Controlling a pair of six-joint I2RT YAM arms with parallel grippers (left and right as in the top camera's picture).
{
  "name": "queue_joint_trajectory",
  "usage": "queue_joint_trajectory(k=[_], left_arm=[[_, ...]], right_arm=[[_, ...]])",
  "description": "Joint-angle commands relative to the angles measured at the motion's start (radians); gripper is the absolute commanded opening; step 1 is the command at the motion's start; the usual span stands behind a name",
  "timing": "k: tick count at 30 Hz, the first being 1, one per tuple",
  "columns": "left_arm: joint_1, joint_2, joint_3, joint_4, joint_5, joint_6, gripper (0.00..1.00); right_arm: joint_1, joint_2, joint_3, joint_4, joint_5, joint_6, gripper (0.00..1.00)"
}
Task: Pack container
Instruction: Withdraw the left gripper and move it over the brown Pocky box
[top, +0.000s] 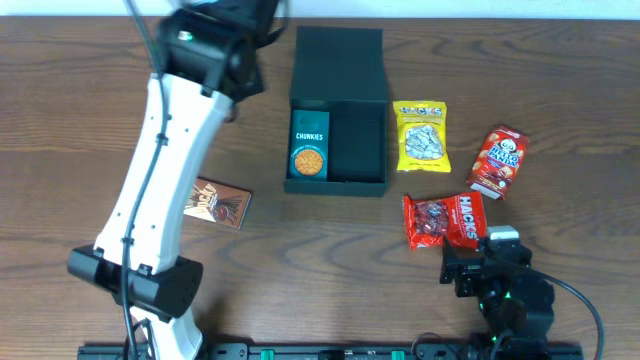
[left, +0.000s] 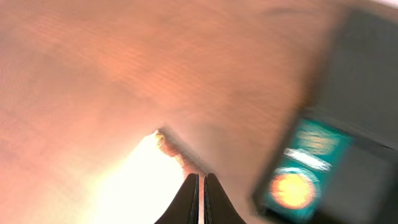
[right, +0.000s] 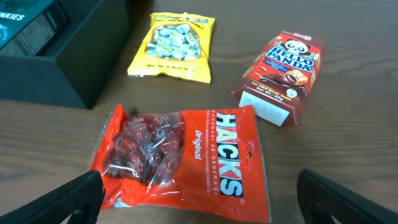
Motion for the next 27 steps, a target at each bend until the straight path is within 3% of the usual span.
queue_joint_trajectory(k=[1,8,13,19,27], left_arm=[[-0.007,0.027,-0.034,-0.054,-0.134,-0.150,0.06],[-0.061,-0.119,-0.159,-0.051,-0.179,-0.174,0.06],[-0.050,-0.307,-0.406,0.037,-0.149,-0.206,0.06],[-0.017,-0.521,-0.779,0.259,0.011,-0.305,0.06],[0.091,-0.554,-1.104,0.492,0.311,-0.515,0.06]], right_arm=[[-0.005,-0.005,-0.009,-0.002,0.011,0.009,0.99],[-0.005,-0.005,-0.009,-0.002,0.011,0.009,0.99],[-0.005,-0.005,-0.009,-0.002,0.011,0.009,0.99],[-0.005,-0.005,-0.009,-0.002,0.011,0.009,0.99],[-0.005,-0.005,-0.009,-0.002,0.011,0.009,0.99]])
